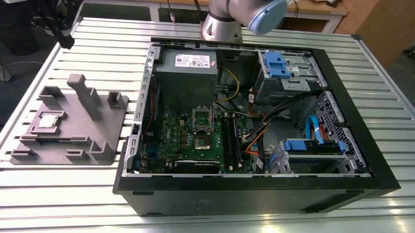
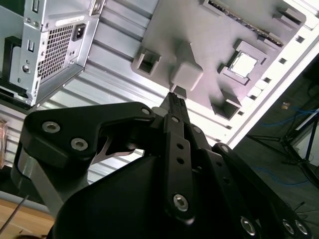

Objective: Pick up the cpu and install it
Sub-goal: 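Reach for the cpu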

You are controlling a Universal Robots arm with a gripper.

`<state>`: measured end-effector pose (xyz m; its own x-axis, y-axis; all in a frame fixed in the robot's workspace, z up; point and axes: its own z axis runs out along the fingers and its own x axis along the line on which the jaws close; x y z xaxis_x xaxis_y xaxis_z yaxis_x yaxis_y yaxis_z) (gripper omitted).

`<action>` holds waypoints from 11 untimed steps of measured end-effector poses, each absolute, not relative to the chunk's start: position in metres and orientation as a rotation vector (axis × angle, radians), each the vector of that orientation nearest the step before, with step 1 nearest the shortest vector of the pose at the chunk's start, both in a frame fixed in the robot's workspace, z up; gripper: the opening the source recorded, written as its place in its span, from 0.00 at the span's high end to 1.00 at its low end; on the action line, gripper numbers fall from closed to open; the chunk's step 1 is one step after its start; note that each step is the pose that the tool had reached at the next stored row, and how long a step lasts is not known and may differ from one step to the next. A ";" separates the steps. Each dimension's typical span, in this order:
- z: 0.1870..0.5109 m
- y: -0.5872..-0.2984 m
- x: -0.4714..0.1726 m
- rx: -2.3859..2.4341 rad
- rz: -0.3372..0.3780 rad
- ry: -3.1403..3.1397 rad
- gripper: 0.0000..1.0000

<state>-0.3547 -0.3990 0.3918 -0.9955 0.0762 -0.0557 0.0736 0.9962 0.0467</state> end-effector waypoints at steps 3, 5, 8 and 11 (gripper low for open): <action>0.392 -0.399 -0.361 0.116 0.069 3.081 0.89; 0.392 -0.399 -0.365 0.116 0.069 3.081 0.89; 0.391 -0.399 -0.371 0.116 0.069 3.081 0.89; 0.391 -0.399 -0.376 0.116 0.069 3.081 0.89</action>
<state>-0.3762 -0.3989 0.3913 -0.9955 0.0762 -0.0559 0.0737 0.9962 0.0467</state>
